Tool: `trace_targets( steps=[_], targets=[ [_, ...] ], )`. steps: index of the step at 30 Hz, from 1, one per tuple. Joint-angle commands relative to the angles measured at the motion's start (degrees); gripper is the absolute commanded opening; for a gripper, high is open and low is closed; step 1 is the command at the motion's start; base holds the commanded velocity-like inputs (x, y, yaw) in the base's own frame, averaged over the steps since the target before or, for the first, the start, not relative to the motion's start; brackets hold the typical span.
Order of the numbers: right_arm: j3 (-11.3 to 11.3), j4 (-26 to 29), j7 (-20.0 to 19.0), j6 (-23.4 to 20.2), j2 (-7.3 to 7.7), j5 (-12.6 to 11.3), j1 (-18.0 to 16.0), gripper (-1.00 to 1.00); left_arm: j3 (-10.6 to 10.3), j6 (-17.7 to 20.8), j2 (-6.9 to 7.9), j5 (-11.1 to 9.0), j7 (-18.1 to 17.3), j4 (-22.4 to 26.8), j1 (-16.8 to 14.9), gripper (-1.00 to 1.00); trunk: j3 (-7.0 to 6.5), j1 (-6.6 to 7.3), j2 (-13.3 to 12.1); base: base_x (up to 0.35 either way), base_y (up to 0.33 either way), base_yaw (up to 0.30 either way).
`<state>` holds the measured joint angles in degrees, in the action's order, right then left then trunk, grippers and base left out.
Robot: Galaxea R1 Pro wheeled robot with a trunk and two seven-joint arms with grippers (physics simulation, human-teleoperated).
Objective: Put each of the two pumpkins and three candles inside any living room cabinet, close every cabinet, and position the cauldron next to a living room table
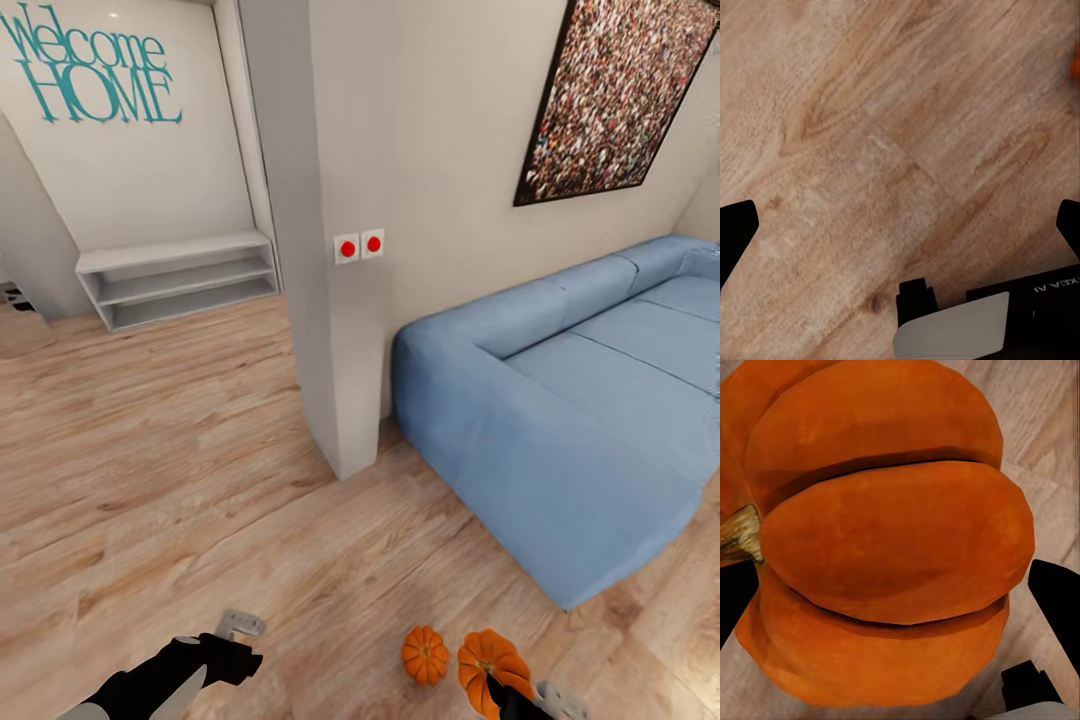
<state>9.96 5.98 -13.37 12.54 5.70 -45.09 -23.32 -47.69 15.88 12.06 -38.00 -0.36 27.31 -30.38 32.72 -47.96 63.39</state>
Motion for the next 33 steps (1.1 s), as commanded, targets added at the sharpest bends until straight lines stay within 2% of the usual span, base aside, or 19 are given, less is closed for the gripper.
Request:
trace_targets(
  steps=[1, 33],
  targets=[
    [0.41, -0.1, -0.25, 0.21, 0.01, -0.61, -0.06, -1.0, -0.21, 0.21, 0.07, -0.23, 0.01, 0.11, -0.04, 1.0, 0.13, 0.0, 0.03, 0.015, 0.006, -0.181],
    [0.49, -0.1, -0.26, 0.21, 0.01, -0.7, -0.04, -1.0, -0.21, 0.21, 0.07, -0.23, 0.01, 0.11, -0.04, 1.0, 2.52, 0.0, 0.03, 0.001, 0.007, -0.179]
  ],
)
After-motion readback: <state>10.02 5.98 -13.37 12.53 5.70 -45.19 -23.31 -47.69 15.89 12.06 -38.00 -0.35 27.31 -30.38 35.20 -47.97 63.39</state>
